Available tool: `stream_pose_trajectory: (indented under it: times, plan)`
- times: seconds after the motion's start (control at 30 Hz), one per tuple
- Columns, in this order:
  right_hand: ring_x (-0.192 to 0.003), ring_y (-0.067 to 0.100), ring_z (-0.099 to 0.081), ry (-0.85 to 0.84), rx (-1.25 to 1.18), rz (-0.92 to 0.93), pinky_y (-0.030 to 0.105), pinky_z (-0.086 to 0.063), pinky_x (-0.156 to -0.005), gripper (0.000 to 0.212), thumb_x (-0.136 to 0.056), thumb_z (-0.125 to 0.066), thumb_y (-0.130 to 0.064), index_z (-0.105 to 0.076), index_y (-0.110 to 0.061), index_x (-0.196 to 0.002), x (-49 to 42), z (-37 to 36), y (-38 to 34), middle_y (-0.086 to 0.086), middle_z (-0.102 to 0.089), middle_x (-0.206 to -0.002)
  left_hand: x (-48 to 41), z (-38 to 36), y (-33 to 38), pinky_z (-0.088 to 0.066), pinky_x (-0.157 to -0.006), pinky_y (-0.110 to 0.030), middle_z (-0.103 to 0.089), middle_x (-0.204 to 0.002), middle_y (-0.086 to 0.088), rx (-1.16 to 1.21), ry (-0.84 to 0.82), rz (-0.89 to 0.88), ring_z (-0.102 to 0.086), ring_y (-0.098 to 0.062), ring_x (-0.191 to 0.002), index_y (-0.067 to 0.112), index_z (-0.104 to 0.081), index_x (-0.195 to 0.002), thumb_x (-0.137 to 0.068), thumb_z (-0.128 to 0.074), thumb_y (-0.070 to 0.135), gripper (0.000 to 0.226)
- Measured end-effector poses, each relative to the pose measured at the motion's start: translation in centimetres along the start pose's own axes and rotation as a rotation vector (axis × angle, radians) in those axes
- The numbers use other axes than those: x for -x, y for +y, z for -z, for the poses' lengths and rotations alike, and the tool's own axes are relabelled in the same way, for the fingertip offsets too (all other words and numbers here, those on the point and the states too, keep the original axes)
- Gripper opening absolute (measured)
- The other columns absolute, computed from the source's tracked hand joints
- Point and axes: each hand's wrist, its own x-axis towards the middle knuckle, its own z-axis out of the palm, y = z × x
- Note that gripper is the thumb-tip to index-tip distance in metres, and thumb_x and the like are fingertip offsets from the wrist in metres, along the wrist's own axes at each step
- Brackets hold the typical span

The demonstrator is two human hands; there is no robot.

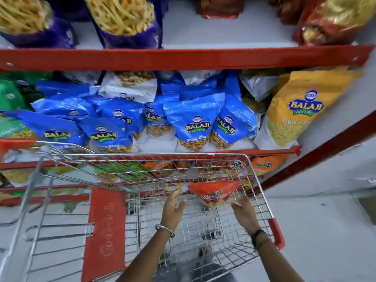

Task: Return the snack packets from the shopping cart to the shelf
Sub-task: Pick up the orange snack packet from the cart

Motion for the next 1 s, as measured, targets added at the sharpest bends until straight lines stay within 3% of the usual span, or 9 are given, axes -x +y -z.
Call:
stream_pose_trajectory:
  times: [0.1, 0.2, 0.4, 0.5, 0.57, 0.63, 0.77, 0.93, 1.0]
  plan:
    - [-0.122, 0.028, -0.047, -0.068, 0.027, -0.019, 0.042, -0.049, -0.092, 0.067, -0.082, -0.043, 0.013, -0.024, -0.014, -0.14, -2.7, 0.0, -0.2, 0.009, -0.04, -0.142, -2.1, -1.8, -2.0, -0.037, -0.108, -0.053, -0.039, -0.141, -0.003, -0.034, -0.076, 0.084, -0.035, -0.03, -0.134, 0.016, -0.04, -0.129, -0.085, -0.057, 0.008, 0.049]
    - [-0.13, 0.029, -0.042, -0.035, 0.024, -0.016, 0.044, -0.04, -0.106, 0.07, -0.081, -0.038, 0.019, -0.029, -0.018, -0.139, -4.9, -0.4, 0.5, 0.01, -0.045, -0.14, -3.7, -3.5, -2.4, -0.038, -0.107, -0.051, -0.042, -0.129, 0.002, -0.073, -0.112, 0.124, -0.039, -0.03, -0.131, 0.015, -0.039, -0.13, -0.084, -0.056, 0.002, 0.05]
    - [-0.112, 0.03, -0.055, 0.063, 0.052, 0.01, 0.022, -0.039, -0.089, 0.031, -0.088, -0.046, 0.007, -0.053, -0.001, -0.117, -7.0, -0.9, 1.8, 0.019, -0.061, -0.121, -6.3, -5.6, -2.1, -0.046, -0.095, -0.044, -0.058, -0.102, -0.009, -0.066, 0.001, 0.129, -0.055, -0.031, -0.101, 0.005, -0.059, -0.1, -0.082, -0.053, -0.011, 0.025]
    - [-0.091, 0.023, -0.059, 0.122, 0.035, 0.038, 0.027, -0.043, -0.079, 0.023, -0.087, -0.055, 0.0, -0.061, 0.002, -0.109, -7.2, -0.8, 1.4, 0.021, -0.067, -0.111, -6.9, -5.8, -1.9, -0.054, -0.072, -0.025, -0.063, -0.08, -0.004, -0.058, 0.086, 0.146, -0.057, -0.024, -0.078, -0.009, -0.064, -0.089, -0.083, -0.052, -0.009, 0.013]
    - [-0.083, 0.019, -0.057, 0.129, 0.056, 0.063, 0.026, -0.042, -0.076, 0.022, -0.085, -0.057, 0.0, -0.063, 0.0, -0.106, -7.1, -0.5, 1.2, 0.02, -0.07, -0.105, -7.2, -5.8, -1.9, -0.054, -0.077, -0.031, -0.067, -0.08, -0.01, -0.109, 0.139, 0.132, -0.06, -0.031, -0.08, -0.014, -0.063, -0.091, -0.081, -0.055, -0.008, 0.014]
    - [-0.085, 0.021, -0.06, 0.136, 0.053, 0.077, 0.026, -0.043, -0.076, 0.02, -0.085, -0.058, -0.001, -0.063, -0.001, -0.104, -6.7, -0.3, 1.1, 0.019, -0.07, -0.104, -7.0, -5.4, -1.8, -0.054, -0.079, -0.036, -0.071, -0.085, -0.021, -0.238, 0.154, 0.079, -0.065, -0.032, -0.081, -0.011, -0.067, -0.088, -0.08, -0.06, -0.002, 0.014]
    - [-0.089, 0.02, -0.06, 0.143, 0.014, 0.115, 0.023, -0.045, -0.074, 0.016, -0.087, -0.056, -0.002, -0.062, -0.004, -0.101, -4.7, 0.4, -0.4, 0.014, -0.069, -0.103, -5.5, -4.1, 1.0, -0.041, -0.056, -0.024, -0.06, -0.058, 0.0, -0.178, 0.184, -0.026, -0.051, 0.004, -0.053, 0.001, -0.069, -0.068, -0.079, -0.066, 0.008, 0.014]
    - [-0.072, 0.022, -0.059, 0.192, -0.118, 0.268, 0.033, -0.049, -0.065, 0.007, -0.086, -0.054, -0.015, -0.055, -0.01, -0.082, -1.1, 1.6, -4.6, 0.007, -0.065, -0.078, -3.0, -1.9, 6.9, -0.046, -0.062, -0.028, -0.058, -0.061, 0.001, -0.111, 0.241, -0.024, -0.053, -0.017, -0.067, 0.019, -0.06, -0.067, -0.081, -0.062, 0.012, 0.016]
    - [-0.062, 0.006, -0.055, 0.228, -0.171, 0.371, 0.025, -0.047, -0.064, 0.017, -0.086, -0.057, -0.017, -0.049, -0.014, -0.072, 0.5, 2.9, -7.0, 0.005, -0.059, -0.066, -1.7, -0.4, 9.8, -0.053, -0.062, -0.03, -0.058, -0.055, 0.005, 0.004, 0.217, -0.105, -0.055, -0.017, -0.062, 0.02, -0.057, -0.055, -0.078, -0.066, 0.008, 0.027]
